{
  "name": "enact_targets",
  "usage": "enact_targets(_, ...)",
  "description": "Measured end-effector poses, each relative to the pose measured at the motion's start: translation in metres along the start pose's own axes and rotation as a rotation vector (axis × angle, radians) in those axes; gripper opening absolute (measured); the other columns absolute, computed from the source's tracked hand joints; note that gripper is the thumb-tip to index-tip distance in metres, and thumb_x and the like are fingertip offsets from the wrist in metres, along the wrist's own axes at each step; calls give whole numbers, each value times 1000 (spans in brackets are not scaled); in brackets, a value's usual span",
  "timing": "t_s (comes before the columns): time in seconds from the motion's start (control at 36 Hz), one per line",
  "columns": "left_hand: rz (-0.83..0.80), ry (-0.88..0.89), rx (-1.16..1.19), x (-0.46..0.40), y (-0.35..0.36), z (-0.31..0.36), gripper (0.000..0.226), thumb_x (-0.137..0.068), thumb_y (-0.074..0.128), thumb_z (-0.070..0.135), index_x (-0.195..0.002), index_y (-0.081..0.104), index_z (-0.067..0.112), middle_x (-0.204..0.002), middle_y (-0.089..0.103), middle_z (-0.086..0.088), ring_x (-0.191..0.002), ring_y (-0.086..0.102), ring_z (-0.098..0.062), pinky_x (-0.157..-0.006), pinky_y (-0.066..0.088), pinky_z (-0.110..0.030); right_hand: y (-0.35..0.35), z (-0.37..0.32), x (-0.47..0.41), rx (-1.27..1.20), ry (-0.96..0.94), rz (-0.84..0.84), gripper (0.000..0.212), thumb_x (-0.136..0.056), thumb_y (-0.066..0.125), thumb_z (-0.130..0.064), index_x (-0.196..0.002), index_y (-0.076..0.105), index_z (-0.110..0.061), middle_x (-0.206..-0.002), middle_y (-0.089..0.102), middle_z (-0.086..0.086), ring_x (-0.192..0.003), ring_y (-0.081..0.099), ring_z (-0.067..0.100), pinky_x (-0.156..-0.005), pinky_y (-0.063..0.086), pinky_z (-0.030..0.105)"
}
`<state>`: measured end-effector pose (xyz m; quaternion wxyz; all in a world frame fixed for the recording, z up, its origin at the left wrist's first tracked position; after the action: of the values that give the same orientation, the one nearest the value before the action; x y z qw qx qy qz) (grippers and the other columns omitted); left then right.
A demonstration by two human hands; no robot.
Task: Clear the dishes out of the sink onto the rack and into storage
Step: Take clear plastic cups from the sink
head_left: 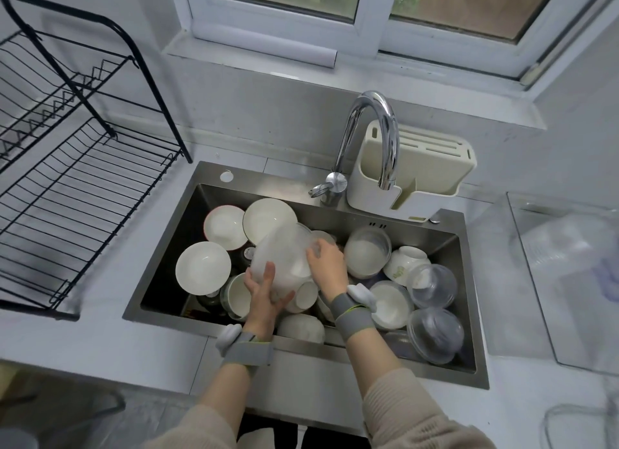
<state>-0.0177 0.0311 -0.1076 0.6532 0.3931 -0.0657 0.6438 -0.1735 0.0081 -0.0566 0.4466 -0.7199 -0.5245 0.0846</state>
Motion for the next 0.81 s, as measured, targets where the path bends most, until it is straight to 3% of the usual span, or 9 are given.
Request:
enact_targets(0.08,17,-19,-19,3,1,1,113,-63,72,48,-151,3,34,-151,30,-4,-132,41,-32,-90,53,-52,-1,-5,2,-36,-1,24,21,-96,44,-20,-102,57,-4,-107,63,22,-102,55,41,-78,41,39)
enact_targets(0.17,16,-6,-48,4,3,4,116,-64,76,38,-149,-3,41,-150,27,1,-131,41,-29,-82,57,-47,0,-7,1,8,6,39,24,-97,43,-20,-106,59,-5,-110,63,22,-104,56,41,-81,43,39)
enact_targets(0.25,21,36,-147,2,5,7,100,-76,76,28,-144,7,49,-148,24,-1,-129,40,-29,-82,57,-50,-3,-10,0,50,0,73,22,-96,43,-17,-101,59,-3,-106,65,21,-102,56,40,-79,42,39)
enact_targets(0.36,49,16,-100,-1,5,7,93,-66,78,41,-139,20,47,-145,29,1,-129,40,-28,-84,55,-56,-3,-15,-1,86,-15,79,18,-90,46,-14,-97,59,-2,-99,65,19,-99,56,40,-79,44,41)
enact_targets(0.44,107,38,-36,-7,-1,9,72,-84,71,27,-139,26,42,-143,34,-3,-127,44,-30,-85,55,-55,-3,-18,-3,44,-43,51,18,-88,47,-14,-95,58,-2,-94,65,19,-94,55,40,-77,44,41)
enact_targets(0.58,194,91,71,-12,-8,17,52,-91,54,17,-133,33,39,-140,42,-5,-122,50,-29,-75,58,-44,12,-23,-7,-130,-128,-90,31,-99,39,-38,-90,55,-13,-93,63,12,-92,55,33,-76,39,37)
enact_targets(0.69,188,123,122,-16,-4,23,64,-77,60,25,-133,34,39,-135,48,-2,-117,53,-24,-73,57,-40,18,-23,-8,-410,-134,-127,59,-97,26,-62,-99,62,-14,-102,65,6,-96,56,19,-82,40,33)
enact_targets(0.75,184,114,164,-18,-2,23,67,-73,61,27,-133,34,41,-132,50,0,-115,55,-23,-74,58,-40,15,-10,-10,-606,-47,-52,58,-95,26,-62,-94,62,-17,-93,65,5,-91,58,17,-81,43,30)
enact_targets(0.81,177,99,213,-21,-3,22,67,-73,62,28,-133,36,42,-128,53,2,-112,57,-22,-75,58,-41,11,12,-15,-642,59,52,43,-98,29,-54,-92,59,-23,-93,62,2,-96,58,22,-88,45,36)
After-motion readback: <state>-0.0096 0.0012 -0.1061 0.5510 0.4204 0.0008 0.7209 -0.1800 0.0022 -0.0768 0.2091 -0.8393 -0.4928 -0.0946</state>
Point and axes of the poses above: each hand's wrist, its own x-axis away from the middle knuckle, its own y-axis out of the palm, z = x × y, the point moved 9 cm from there along -x, towards the middle knuckle
